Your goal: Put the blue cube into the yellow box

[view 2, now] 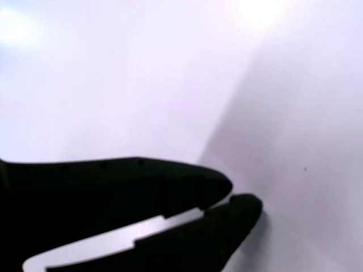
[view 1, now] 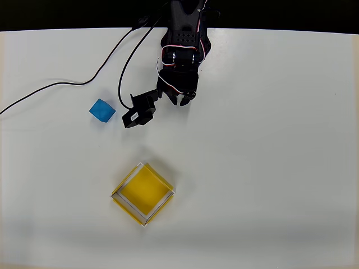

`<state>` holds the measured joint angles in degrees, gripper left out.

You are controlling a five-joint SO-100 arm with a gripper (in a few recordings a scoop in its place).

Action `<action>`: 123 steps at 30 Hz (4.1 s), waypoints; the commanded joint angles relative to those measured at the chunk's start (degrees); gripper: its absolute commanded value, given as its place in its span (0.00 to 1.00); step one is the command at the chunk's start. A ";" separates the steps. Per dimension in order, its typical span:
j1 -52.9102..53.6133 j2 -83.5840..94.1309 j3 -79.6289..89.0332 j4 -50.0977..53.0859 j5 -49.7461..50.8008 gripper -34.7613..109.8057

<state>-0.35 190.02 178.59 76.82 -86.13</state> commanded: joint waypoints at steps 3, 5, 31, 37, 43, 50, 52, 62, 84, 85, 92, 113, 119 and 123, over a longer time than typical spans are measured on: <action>0.62 1.58 1.58 0.53 -1.58 0.25; 0.62 1.58 1.58 0.53 -1.58 0.24; 30.59 -32.61 -29.79 -6.59 -11.51 0.47; 42.10 -40.17 -38.14 -5.54 -24.87 0.57; 50.62 -41.92 -38.67 -11.51 -32.43 0.59; 57.13 -49.83 -42.45 -16.87 -33.93 0.61; 58.36 -51.86 -42.89 -20.30 -33.57 0.61; 62.05 -61.79 -43.33 -33.93 -32.17 0.62; 59.85 -74.27 -41.31 -54.84 -25.93 0.61; 59.68 -74.88 -41.31 -55.81 -25.75 0.61; 57.39 -76.90 -41.40 -59.77 -23.12 0.61; 53.17 -79.72 -36.21 -64.16 -24.61 0.60; 52.91 -79.63 -33.93 -64.78 -26.02 0.58; 53.17 -79.63 -33.49 -64.95 -26.63 0.55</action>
<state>52.38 107.49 145.81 13.01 -111.71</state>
